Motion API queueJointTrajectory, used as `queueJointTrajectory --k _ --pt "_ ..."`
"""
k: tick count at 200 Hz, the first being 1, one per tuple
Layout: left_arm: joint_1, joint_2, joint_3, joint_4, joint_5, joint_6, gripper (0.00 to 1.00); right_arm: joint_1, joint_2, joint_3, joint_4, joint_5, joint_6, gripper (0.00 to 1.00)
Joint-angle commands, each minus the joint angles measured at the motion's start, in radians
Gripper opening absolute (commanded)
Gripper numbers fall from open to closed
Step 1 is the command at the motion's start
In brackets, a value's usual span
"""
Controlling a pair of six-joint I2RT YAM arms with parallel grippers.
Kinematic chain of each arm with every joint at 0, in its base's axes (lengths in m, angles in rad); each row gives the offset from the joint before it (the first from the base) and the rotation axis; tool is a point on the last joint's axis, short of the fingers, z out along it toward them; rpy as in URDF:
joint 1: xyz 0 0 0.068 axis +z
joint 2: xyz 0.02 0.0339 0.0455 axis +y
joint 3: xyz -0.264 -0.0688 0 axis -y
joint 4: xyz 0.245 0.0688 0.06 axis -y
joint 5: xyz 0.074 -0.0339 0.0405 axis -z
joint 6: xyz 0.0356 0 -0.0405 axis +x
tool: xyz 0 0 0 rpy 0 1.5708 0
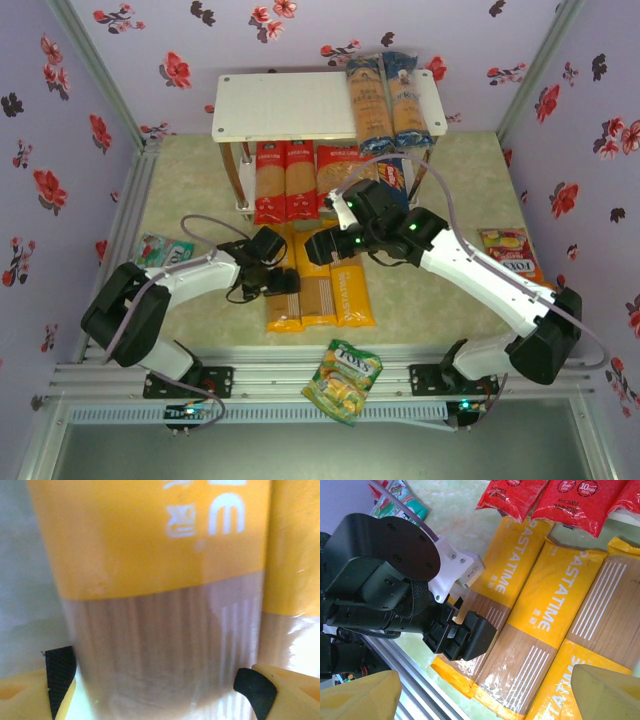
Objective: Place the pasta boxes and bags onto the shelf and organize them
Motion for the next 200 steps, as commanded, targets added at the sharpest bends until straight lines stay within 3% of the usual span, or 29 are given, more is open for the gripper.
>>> queueJointTrajectory --k 1,71,101,173,200 --pt "-0.022 0.003 0.013 0.169 0.091 -0.016 0.9 0.006 0.009 0.011 0.001 -0.01 -0.012 0.89" --pt "-0.021 0.053 0.004 0.162 0.112 -0.019 0.92 0.005 0.024 -0.008 0.001 -0.002 0.002 0.9" --pt "-0.018 0.086 0.013 0.095 0.083 0.002 0.87 0.002 0.034 -0.01 -0.006 -0.002 0.004 0.91" --pt "-0.015 0.172 0.028 0.049 0.075 0.029 0.61 -0.004 0.052 -0.008 -0.009 -0.007 0.01 0.91" --pt "0.001 0.156 0.007 0.066 0.102 0.028 0.29 -0.006 0.053 -0.007 -0.016 -0.006 0.01 0.91"
